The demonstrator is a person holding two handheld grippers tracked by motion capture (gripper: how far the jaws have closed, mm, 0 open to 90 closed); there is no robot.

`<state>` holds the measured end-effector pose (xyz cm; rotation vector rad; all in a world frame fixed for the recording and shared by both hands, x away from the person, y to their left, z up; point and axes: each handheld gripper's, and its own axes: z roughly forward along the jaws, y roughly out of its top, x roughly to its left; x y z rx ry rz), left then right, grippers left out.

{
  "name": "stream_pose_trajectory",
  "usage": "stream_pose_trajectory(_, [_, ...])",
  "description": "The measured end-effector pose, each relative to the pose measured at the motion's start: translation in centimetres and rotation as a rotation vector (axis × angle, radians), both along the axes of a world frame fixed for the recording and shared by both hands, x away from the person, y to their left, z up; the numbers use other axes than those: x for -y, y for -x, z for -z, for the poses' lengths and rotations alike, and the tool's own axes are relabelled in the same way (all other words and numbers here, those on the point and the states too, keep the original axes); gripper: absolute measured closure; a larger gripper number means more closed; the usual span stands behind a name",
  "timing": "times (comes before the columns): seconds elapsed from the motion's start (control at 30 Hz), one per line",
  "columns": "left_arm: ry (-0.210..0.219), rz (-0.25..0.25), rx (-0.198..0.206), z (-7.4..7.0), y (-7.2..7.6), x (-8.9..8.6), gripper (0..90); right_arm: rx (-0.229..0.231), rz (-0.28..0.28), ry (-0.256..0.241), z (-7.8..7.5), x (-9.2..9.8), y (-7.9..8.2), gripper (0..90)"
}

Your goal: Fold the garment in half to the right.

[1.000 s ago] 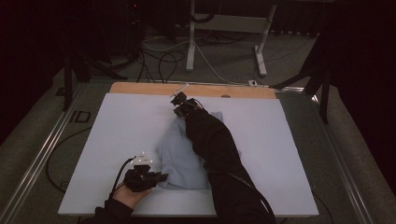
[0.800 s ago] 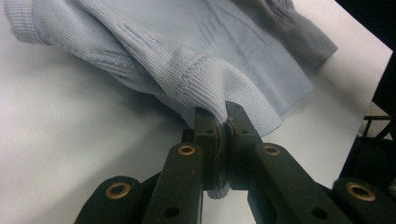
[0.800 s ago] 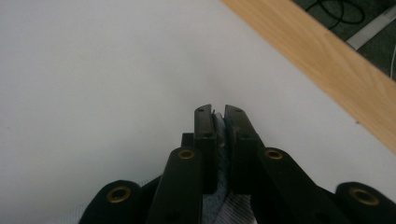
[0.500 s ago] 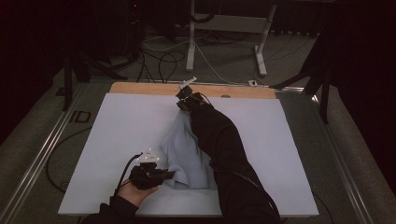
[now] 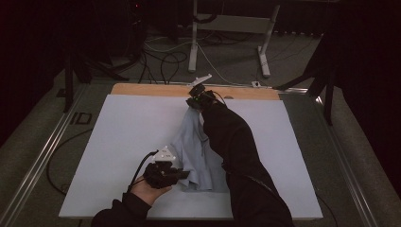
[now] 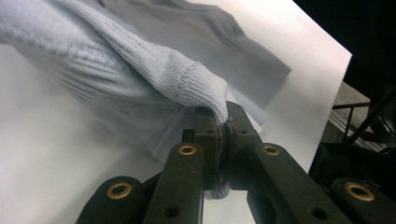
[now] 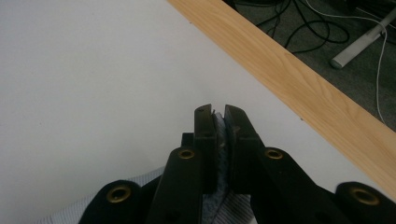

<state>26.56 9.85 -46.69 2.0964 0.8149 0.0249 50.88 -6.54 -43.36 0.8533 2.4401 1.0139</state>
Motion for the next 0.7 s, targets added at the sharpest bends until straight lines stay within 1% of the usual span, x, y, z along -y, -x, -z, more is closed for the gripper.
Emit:
stream_pose_trajectory(0.13, [0.007, 0.029, -0.001, -0.3, 0.0, 1.3, 86.6, -0.006, 0.003, -0.033, -0.4, 1.3, 0.2, 84.8])
stream_pose_trajectory(0.23, [0.011, 0.050, -0.003, -0.5, 0.0, 2.2, 86.7, 0.004, 0.000, -0.038, -0.7, 2.2, 0.3, 84.7])
stream_pose_trajectory(0.4, [0.011, 0.077, -0.001, -1.0, -0.2, 3.8, 86.7, 0.009, 0.006, -0.074, -1.1, 3.8, 0.4, 84.7])
stream_pose_trajectory(0.57, [-0.007, 0.107, -0.005, -0.8, -0.5, 5.7, 86.7, 0.015, -0.002, -0.096, -1.0, 5.2, 0.4, 84.6])
stream_pose_trajectory(0.6, [-0.011, 0.112, -0.005, -0.7, -0.5, 6.1, 86.7, 0.014, -0.006, -0.109, -0.9, 5.5, 0.4, 84.6])
stream_pose_trajectory(0.63, [-0.016, 0.118, -0.004, -0.7, -0.5, 6.4, 86.7, 0.013, -0.005, -0.107, -0.8, 5.7, 0.4, 84.5])
stream_pose_trajectory(0.7, [-0.021, 0.126, -0.010, -0.4, -0.7, 7.2, 86.7, 0.014, -0.014, -0.119, -0.6, 6.2, 0.4, 84.5])
